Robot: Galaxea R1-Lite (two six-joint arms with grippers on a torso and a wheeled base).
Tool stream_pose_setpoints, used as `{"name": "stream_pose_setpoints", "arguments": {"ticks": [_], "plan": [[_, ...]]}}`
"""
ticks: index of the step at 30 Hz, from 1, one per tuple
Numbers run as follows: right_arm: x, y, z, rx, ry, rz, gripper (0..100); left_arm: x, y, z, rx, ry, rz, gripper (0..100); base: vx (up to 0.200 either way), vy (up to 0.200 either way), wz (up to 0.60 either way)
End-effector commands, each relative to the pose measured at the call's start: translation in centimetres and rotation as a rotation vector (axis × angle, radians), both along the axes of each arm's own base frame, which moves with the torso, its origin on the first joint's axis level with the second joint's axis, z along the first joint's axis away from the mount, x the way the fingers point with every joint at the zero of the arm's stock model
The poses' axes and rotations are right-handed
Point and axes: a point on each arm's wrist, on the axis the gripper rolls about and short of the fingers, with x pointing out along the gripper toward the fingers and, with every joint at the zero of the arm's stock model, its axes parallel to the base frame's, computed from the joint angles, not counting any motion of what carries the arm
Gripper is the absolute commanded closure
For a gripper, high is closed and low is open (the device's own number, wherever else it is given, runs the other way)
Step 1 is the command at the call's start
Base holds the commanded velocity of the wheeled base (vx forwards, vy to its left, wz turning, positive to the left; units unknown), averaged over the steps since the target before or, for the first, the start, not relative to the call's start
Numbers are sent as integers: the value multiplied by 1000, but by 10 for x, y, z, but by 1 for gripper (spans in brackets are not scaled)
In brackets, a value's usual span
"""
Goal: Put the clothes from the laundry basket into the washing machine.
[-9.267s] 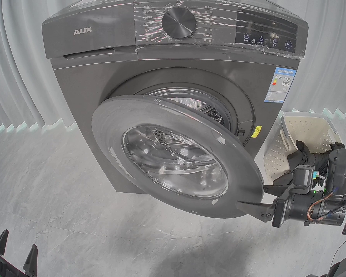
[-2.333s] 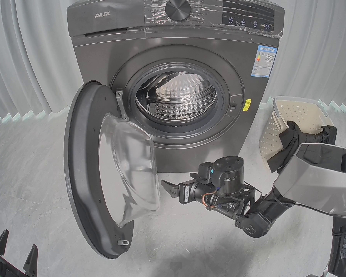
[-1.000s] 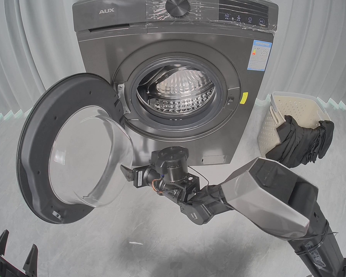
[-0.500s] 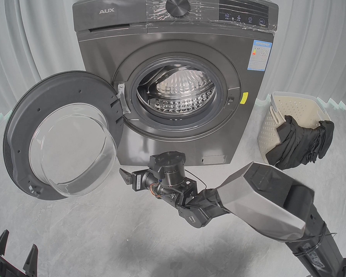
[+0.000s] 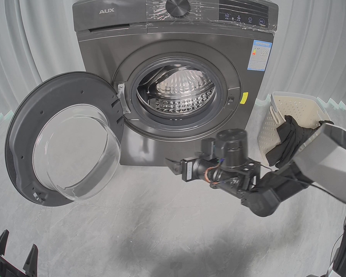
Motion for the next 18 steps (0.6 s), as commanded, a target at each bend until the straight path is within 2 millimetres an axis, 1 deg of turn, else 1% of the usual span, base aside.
{"name": "stream_pose_setpoints", "arguments": {"ticks": [1,2,3,4,5,7,8,9,10,11,12,15,17,18], "plan": [[-53,-71,57,15,-86,-49,0,0,0,-5,0,0,0,0,0,0,0],[-63,-79,59,19,-91,-52,0,0,0,-5,2,-2,0,0,0,0,0],[-65,-80,60,20,-94,-52,0,0,0,-5,2,0,0,0,0,0,0],[-83,-94,61,19,-98,-58,0,0,0,-5,2,0,0,0,0,0,0],[-95,-103,62,16,-100,-59,0,0,0,-5,0,0,0,0,0,0,0],[-116,-122,65,15,-114,-68,0,0,0,-5,-1,0,0,0,0,0,0],[-121,-126,67,16,-120,-72,0,0,0,-5,-1,0,0,0,0,0,0],[-138,-144,71,14,-145,-90,0,0,0,-5,-1,0,0,0,0,0,0],[-146,-153,72,10,-158,-99,0,0,0,-5,-1,0,0,0,0,0,0],[-146,-153,72,10,-158,-99,0,0,0,-5,-1,0,0,0,0,0,0],[-167,-175,72,-2,-192,-131,0,0,0,-5,-1,0,0,0,0,0,0],[-190,-198,68,-29,-234,-174,0,0,0,-5,0,0,0,0,0,0,0],[-198,-206,65,-43,-252,-199,0,0,0,-5,0,0,0,0,0,0,0],[-206,-216,64,-60,-283,-237,0,0,0,-5,2,0,0,0,0,0,0]]}}
